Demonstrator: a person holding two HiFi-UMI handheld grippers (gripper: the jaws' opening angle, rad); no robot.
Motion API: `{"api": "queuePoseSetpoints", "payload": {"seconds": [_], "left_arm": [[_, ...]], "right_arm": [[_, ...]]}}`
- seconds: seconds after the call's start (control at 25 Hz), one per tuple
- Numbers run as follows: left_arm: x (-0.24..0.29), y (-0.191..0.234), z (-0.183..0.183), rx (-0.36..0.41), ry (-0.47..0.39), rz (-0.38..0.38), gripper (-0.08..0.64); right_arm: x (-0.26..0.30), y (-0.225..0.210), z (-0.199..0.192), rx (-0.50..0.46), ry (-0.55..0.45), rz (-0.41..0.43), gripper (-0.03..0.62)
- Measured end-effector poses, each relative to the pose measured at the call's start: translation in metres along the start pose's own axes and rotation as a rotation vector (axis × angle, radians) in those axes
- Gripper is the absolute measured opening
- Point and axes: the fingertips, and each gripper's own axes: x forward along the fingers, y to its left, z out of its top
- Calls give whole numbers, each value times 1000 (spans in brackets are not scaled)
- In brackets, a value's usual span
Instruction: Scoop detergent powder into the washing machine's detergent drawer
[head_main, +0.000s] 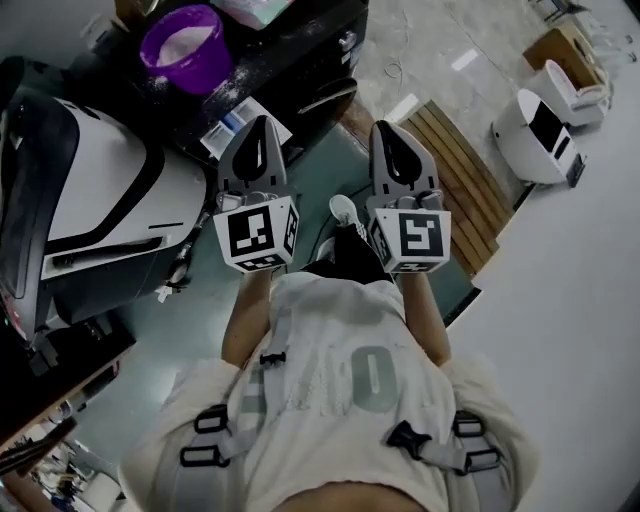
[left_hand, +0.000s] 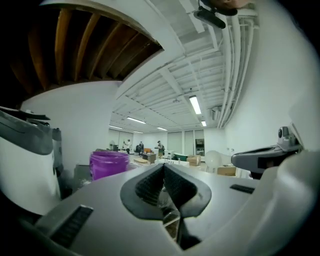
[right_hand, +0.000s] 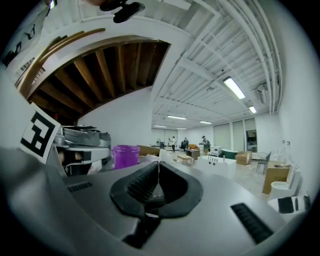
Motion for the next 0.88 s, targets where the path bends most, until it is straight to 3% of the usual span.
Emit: {"api": "queuePoseSetpoints", "payload": {"seconds": [0.36,0.68,0.88], "left_arm": [[4,78,7,12,7,284,20],[19,114,11,9,7,496,20],[27,128,14,-11,9,603,20]], "right_arm": [[93,59,19,-26,-36,309,11],[155,89,24,-33,-36,537,11],[182,93,26,-26,-31,636,11]]}}
